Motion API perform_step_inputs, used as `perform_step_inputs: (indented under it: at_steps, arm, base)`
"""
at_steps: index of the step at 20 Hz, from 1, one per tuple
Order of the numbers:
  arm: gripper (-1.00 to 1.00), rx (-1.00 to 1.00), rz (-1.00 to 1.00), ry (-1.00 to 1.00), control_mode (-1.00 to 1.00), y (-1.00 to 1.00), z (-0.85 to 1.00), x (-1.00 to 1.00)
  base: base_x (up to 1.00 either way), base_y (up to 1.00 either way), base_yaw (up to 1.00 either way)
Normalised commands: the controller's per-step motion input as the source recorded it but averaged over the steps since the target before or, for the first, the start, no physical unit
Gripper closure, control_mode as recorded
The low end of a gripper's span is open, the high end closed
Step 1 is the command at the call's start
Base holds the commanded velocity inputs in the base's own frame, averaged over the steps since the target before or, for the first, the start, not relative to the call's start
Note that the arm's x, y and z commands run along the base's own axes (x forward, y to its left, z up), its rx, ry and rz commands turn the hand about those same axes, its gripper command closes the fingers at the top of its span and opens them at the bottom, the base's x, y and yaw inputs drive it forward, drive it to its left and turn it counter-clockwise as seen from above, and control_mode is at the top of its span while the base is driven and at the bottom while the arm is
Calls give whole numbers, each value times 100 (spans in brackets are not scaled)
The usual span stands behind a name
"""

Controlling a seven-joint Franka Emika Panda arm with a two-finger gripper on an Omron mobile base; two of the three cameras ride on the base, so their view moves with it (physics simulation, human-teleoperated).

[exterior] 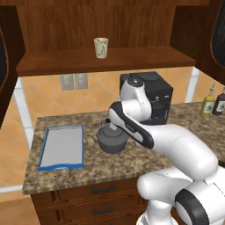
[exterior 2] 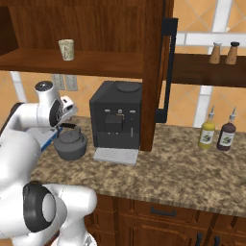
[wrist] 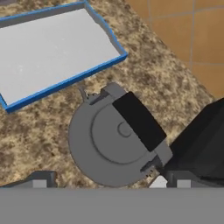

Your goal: Pick the kettle from the counter and place it on the tray. Then pick the mug from the cabinet and place it on the tray. Then close the cabinet doors.

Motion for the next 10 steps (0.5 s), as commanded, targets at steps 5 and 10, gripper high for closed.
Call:
perform_step_inputs:
  at_steps: [5,10]
  arm:
    - [-100,-5,10,0,-100,3,-11,38]
    - [-100,-10,1,0,-100,4,-32,37]
  base:
    - [0,0,0]
    - [0,0,0]
